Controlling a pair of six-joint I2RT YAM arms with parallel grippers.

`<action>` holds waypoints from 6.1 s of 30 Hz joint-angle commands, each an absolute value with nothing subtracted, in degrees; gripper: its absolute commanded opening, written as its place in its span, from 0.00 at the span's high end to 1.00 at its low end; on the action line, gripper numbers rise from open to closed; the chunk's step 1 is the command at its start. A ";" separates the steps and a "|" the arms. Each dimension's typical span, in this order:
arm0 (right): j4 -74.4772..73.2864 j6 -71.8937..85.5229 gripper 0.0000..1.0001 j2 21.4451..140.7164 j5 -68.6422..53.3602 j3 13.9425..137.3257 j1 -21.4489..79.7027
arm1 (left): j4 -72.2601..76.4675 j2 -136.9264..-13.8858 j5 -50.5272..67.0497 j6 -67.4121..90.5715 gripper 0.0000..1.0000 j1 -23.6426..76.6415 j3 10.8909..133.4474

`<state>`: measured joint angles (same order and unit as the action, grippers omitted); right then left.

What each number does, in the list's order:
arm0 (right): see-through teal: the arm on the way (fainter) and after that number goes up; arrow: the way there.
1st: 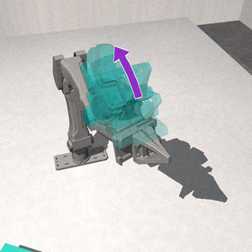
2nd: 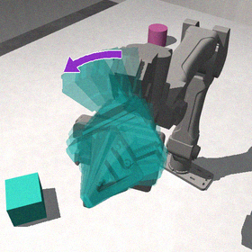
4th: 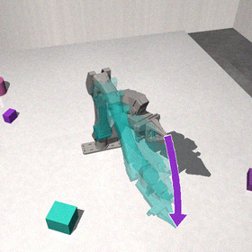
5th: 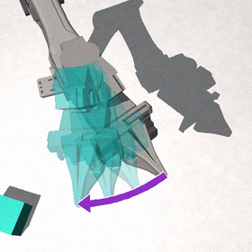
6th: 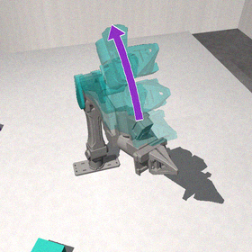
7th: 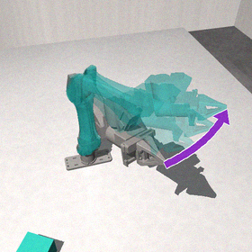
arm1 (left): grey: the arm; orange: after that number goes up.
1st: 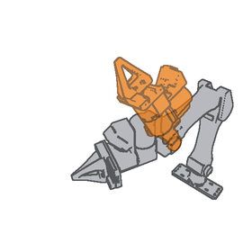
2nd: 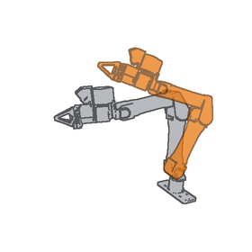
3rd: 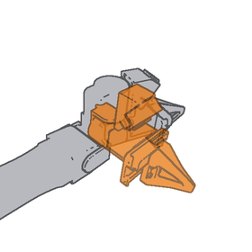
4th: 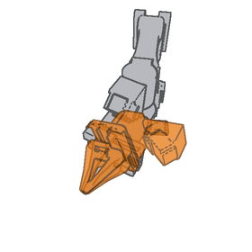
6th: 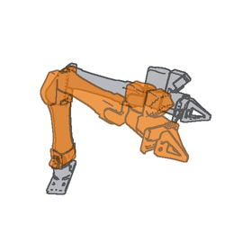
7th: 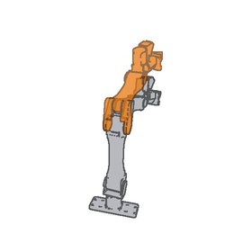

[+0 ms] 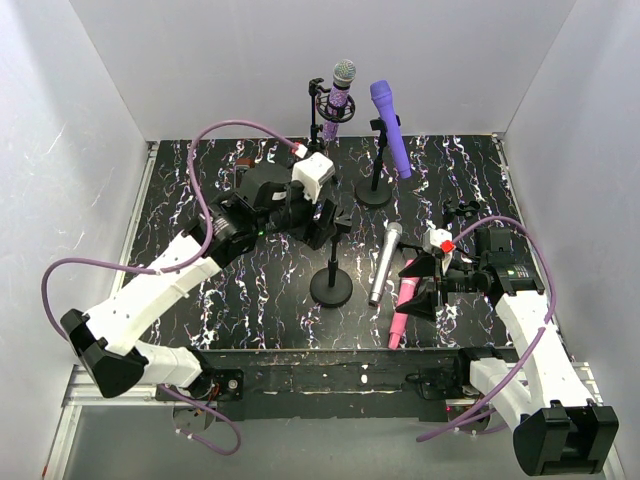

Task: Attach the microphones to the stand

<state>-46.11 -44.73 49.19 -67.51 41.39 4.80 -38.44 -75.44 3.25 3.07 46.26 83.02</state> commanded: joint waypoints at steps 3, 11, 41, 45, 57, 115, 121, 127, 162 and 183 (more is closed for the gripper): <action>-49.03 -46.66 0.02 48.87 -67.59 43.15 4.39 | -34.90 -68.47 0.88 5.45 0.18 46.41 82.00; -62.30 -53.87 0.02 51.68 -66.18 50.62 4.39 | -34.37 -59.61 -4.30 7.56 0.02 46.32 76.74; -24.71 5.95 0.13 72.86 -23.77 54.41 26.27 | -39.73 -34.01 -20.74 20.74 0.02 46.32 50.98; -20.49 11.86 0.12 74.79 -7.94 53.00 31.10 | -39.46 -33.66 -20.65 21.18 0.02 46.41 50.45; -20.04 17.75 0.19 84.89 3.07 55.10 32.17 | -40.16 -31.55 -21.01 21.97 0.02 46.32 49.31; -18.54 9.75 0.96 71.72 -30.67 66.34 23.38 | -21.90 -33.12 -6.25 29.44 0.02 46.32 53.61; -20.13 9.84 0.96 72.24 -34.89 76.89 22.15 | -14.78 -39.71 -5.10 31.81 0.02 46.32 58.35; -20.30 11.51 0.97 75.32 -40.24 87.61 22.15 | -9.77 -49.03 -5.71 35.15 0.02 46.41 65.29; -19.42 17.14 0.93 73.04 -60.29 89.74 25.93 | 15.12 -67.41 -0.70 50.19 0.61 46.32 69.35; -55.18 -27.05 0.12 70.40 -73.13 100.99 19.08 | 3.54 -54.94 7.82 35.78 1.00 46.23 79.00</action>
<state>-44.62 -14.22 72.64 -70.91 98.19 21.26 7.88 -59.57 5.34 40.84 46.26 72.97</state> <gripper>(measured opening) 0.872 0.392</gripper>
